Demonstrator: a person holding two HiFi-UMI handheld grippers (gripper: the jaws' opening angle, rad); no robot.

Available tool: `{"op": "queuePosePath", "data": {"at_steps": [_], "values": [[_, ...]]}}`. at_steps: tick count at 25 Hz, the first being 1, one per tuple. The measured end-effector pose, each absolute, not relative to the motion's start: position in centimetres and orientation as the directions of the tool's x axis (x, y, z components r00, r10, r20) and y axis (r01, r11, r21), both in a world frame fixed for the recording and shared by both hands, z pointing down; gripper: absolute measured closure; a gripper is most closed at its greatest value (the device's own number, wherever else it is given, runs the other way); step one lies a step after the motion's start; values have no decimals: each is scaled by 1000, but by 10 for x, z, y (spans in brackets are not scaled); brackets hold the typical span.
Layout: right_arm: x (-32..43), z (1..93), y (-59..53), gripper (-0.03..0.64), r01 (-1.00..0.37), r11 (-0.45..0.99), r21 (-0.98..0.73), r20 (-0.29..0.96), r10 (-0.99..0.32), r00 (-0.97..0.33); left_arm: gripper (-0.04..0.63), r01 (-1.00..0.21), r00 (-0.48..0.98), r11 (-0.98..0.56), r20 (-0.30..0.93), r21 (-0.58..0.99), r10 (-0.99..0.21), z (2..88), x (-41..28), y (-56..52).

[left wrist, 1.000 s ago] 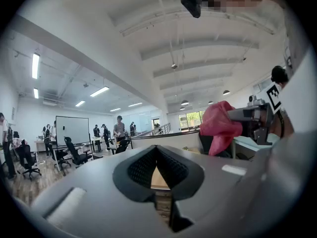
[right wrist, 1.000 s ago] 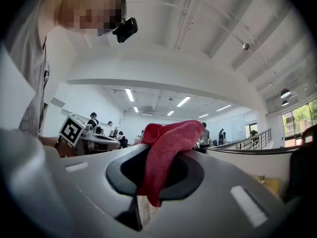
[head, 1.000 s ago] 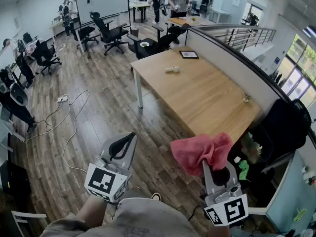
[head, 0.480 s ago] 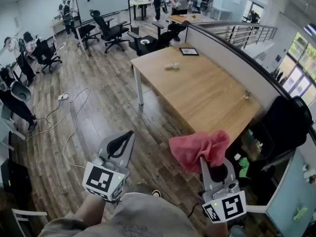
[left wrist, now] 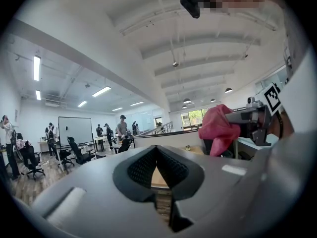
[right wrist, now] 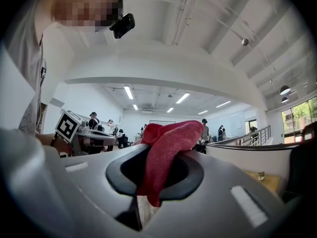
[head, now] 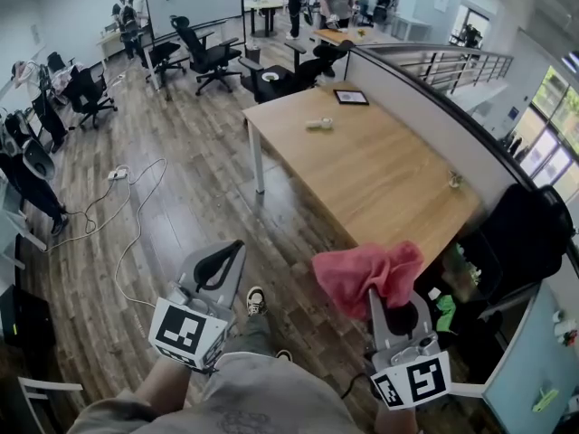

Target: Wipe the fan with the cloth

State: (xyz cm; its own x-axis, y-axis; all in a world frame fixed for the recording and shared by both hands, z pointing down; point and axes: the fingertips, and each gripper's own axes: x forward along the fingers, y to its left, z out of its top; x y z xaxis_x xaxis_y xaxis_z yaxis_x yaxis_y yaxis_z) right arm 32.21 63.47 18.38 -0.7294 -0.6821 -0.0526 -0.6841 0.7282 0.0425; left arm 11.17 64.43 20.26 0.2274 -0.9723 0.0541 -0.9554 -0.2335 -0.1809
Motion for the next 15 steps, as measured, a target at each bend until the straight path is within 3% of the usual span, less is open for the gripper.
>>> {"op": "queuePosePath", "data": {"at_steps": [15], "values": [[264,207,543,558,-687,726,35,17,-688,-726,594,-965,213,-224,90,-138,-973,218,55,559]]}}
